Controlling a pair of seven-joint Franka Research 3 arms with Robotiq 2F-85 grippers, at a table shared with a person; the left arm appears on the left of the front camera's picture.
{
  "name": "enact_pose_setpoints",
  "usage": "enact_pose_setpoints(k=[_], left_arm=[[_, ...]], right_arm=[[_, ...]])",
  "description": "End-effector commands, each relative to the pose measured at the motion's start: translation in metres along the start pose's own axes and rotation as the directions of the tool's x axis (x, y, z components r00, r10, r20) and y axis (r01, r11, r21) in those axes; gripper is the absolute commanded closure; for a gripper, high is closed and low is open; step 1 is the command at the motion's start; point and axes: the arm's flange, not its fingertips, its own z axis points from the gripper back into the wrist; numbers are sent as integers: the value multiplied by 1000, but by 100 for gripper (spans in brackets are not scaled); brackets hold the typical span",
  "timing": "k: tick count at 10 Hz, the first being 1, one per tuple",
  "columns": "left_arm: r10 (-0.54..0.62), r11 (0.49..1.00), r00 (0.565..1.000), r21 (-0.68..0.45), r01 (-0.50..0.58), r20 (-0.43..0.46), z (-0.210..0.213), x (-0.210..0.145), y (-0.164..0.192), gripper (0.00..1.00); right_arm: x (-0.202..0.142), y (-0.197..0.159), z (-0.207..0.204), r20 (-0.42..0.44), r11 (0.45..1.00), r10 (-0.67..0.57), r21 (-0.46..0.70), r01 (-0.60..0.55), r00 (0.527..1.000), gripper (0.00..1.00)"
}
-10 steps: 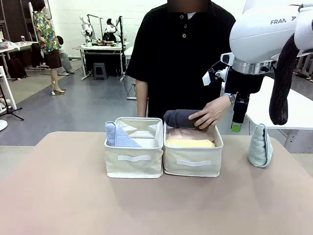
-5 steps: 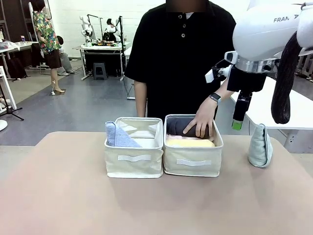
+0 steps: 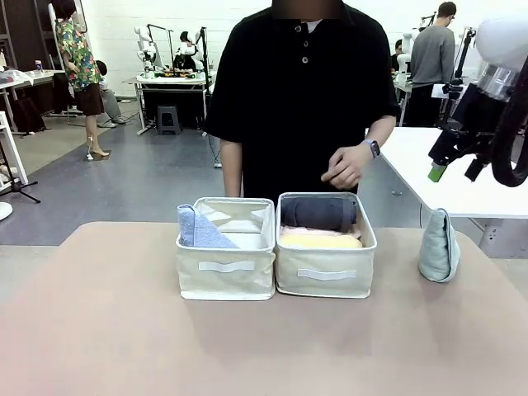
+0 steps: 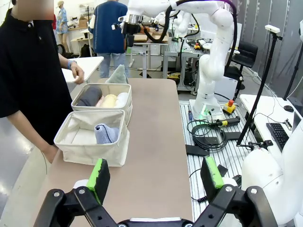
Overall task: Sort the towels based on their folding style.
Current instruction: Pick up another triangle-folded towel from the table and place it in the left Fabric basket.
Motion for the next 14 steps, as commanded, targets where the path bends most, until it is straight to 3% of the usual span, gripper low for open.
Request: enact_pose_setpoints(k=[1, 2, 14], left_arm=[[-5, 1000, 1000, 4, 5, 7, 4, 2, -1, 0], [-5, 1000, 1000, 4, 5, 7, 4, 2, -1, 0], [-5, 1000, 1000, 4, 5, 7, 4, 2, -1, 0]], right_arm=[[36, 7, -33, -7, 996, -90, 19, 90, 996, 0], [0, 0, 0, 0, 1000, 0, 0, 0, 1000, 0], [0, 0, 0, 0, 1000, 0, 0, 0, 1000, 0]])
